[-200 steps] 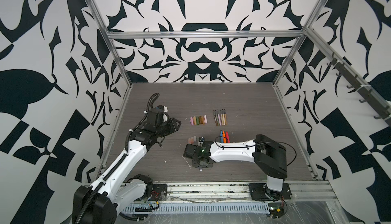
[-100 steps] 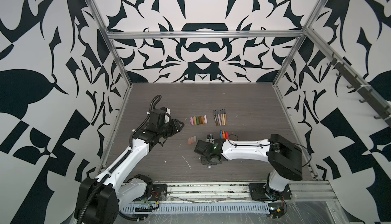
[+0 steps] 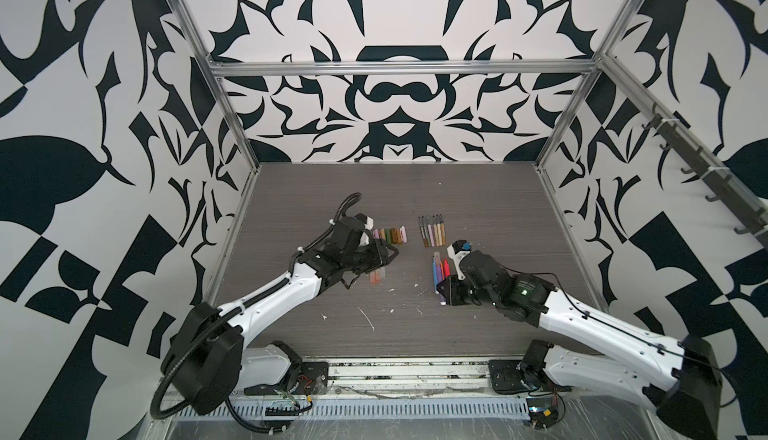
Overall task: Open the pen caps
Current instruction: 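Lift the purple marker toward the left gripper while the left reaches toward it, then close the left gripper on the purple marker's cap and pull it off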
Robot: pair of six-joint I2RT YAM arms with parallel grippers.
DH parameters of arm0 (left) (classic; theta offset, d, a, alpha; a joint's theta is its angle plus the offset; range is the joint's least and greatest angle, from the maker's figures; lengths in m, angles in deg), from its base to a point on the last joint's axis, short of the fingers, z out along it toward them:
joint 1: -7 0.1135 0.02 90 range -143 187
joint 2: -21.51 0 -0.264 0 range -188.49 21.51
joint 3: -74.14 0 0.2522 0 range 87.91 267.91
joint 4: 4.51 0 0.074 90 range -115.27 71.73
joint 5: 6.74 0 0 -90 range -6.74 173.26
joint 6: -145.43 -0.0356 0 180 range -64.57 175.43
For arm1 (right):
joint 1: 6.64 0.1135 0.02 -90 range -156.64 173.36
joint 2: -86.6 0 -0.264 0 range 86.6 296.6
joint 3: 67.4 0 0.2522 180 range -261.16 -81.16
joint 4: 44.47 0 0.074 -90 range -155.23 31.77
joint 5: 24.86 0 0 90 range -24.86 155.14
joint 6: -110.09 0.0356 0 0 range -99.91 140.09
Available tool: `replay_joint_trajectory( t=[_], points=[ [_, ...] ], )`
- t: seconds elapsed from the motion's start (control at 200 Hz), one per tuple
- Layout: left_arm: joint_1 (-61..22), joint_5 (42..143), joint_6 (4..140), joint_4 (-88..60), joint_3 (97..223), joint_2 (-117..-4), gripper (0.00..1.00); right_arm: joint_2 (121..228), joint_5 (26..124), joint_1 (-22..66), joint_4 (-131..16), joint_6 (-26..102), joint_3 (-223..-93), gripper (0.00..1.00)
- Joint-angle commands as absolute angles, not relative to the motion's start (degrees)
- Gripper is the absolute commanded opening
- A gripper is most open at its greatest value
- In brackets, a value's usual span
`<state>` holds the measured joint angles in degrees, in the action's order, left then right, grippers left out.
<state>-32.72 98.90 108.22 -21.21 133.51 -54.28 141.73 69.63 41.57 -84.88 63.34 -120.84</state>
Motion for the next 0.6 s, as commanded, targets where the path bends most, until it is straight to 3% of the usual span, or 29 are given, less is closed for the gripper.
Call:
replay_joint_trajectory(
  t=[0.0,0.595],
  points=[
    [-35.52,98.51,110.3,-18.02,137.33,-57.71,0.51,140.1,76.74,39.67,-84.07,58.76,-121.19,0.0],
    [-40.36,104.72,112.74,-15.54,145.63,-67.81,0.51,142.28,84.49,35.19,-81.43,59.64,-120.71,0.0]
  ],
)
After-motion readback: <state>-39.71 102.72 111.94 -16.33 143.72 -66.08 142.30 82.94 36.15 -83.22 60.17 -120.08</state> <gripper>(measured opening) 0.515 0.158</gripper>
